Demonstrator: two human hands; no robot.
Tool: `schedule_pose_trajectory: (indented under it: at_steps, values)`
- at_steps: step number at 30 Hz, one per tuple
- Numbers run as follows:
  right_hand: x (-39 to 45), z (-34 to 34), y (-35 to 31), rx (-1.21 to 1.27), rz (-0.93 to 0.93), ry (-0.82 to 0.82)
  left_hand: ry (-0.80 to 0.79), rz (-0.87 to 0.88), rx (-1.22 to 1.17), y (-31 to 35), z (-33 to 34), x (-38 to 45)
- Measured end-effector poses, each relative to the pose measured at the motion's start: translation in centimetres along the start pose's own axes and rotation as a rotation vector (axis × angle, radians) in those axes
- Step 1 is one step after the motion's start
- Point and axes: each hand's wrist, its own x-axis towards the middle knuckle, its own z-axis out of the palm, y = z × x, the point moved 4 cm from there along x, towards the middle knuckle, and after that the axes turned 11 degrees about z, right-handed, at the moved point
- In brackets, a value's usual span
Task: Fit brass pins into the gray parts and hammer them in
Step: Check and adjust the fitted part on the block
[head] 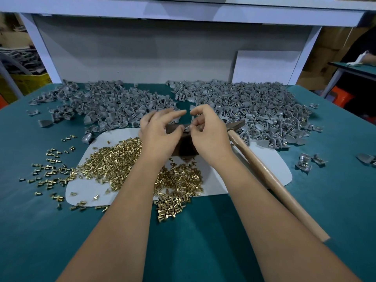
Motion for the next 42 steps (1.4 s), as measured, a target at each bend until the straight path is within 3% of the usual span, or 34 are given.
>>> schedule_pose_trajectory:
  at_steps: [5,19,28,34,42]
  values:
    - [0.1,-0.2,-0.2,0.176,0.033,-0.027,0.092,0.111,0.027,1.3,-0.6,-0.1]
    - [-0.1,-0.2,-0.4,0.299,0.023,-0.064,0.066,-0.011,-0.028,0.8,-0.3,-0.2]
    - [-0.1,0.1,-0.6,0.060,-0.094,0.028,0.081,-0.113,-0.136,0.5,-0.4,0.0]
    - [-0.2,-0.2,-0.7,-0.072,-0.185,0.056,0.054,-0.091,-0.114,0.5,-0.5,0.0]
    - [0.0,-0.2,0.0,-0.042,-0.079,0.026,0.059,-0.074,-0.095,0.2,-0.8,-0.2]
